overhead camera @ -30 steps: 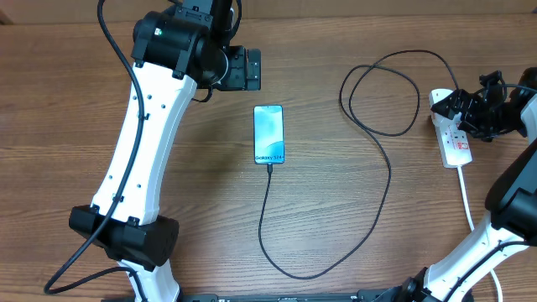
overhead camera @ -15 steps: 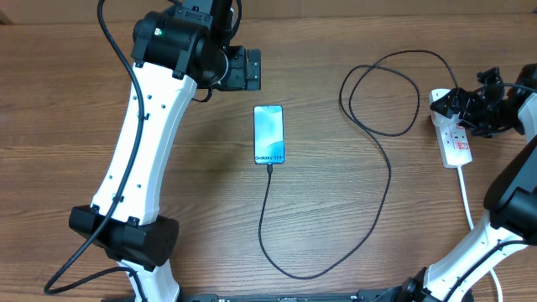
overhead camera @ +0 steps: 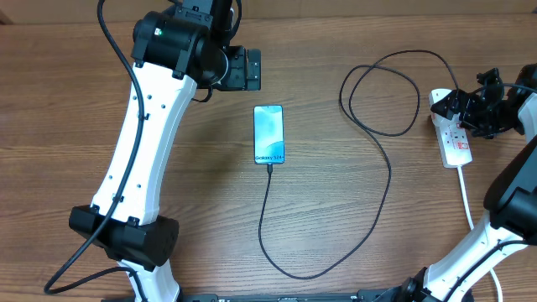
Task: Plug charger to phone and switch on socket
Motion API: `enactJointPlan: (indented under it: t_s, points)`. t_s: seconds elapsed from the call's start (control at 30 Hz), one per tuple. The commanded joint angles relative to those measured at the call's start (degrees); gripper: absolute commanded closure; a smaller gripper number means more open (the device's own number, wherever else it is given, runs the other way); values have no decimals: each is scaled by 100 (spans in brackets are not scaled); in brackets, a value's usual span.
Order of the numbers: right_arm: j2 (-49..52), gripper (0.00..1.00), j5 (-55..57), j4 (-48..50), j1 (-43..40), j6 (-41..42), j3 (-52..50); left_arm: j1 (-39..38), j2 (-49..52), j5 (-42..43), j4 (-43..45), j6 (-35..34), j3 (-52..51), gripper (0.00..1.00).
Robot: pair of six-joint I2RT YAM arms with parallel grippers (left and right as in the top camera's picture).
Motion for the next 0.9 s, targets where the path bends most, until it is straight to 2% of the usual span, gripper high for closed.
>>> enactJointPlan:
  t_s: [0.0,0.87]
  points:
    - [81,0,59,26,28,-17,59,26,31,-57,-13,92,0,0]
    - [81,0,-317,-74,31,153,-153,26,31,-57,-13,90,0,0]
